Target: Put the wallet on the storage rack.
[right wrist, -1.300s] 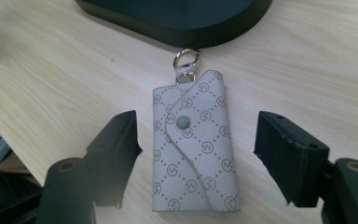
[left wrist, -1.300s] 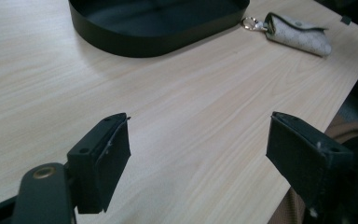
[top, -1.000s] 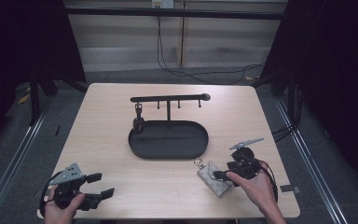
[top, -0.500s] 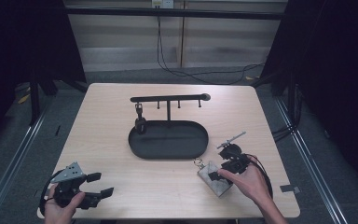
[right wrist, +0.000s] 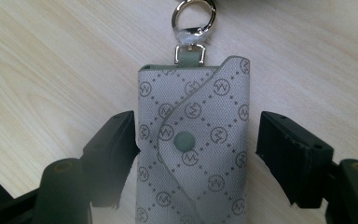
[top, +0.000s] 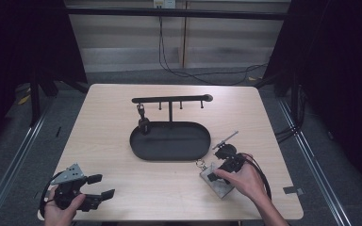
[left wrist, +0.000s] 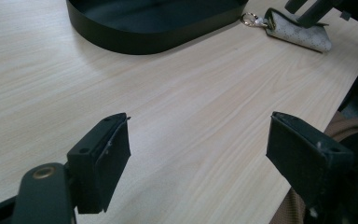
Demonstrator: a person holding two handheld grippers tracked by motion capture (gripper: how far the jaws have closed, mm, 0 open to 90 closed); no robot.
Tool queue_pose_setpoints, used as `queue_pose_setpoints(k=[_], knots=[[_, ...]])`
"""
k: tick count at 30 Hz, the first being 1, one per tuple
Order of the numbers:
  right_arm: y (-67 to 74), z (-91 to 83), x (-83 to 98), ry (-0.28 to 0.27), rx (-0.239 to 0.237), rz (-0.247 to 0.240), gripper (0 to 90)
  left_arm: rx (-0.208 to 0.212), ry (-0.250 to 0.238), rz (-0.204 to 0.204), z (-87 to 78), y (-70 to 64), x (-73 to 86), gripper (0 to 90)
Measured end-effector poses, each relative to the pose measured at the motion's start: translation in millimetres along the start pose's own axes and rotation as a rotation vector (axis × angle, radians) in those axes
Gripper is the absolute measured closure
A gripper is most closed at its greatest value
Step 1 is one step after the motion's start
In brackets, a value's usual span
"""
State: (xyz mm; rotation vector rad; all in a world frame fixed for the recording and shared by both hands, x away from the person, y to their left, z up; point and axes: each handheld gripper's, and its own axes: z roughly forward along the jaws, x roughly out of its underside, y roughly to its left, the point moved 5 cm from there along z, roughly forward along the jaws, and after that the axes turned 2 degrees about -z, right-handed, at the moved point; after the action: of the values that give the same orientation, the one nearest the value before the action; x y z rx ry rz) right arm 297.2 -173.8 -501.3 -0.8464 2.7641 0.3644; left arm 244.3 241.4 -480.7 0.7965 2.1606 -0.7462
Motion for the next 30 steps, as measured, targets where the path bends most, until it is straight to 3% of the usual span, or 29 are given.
queue_pose_setpoints(k=[18, 30], knots=[[3.0, 20.3, -2.5, 0.054, 0.011, -0.015, 26.4, 0.01, -0.003, -0.016, -0.6, 0.1, -0.9, 21.3], [8.7, 17.5, -3.8, 0.106, 0.055, -0.015, 32.3, 0.013, -0.007, -0.012, -2.2, 0.4, -1.0, 21.2]])
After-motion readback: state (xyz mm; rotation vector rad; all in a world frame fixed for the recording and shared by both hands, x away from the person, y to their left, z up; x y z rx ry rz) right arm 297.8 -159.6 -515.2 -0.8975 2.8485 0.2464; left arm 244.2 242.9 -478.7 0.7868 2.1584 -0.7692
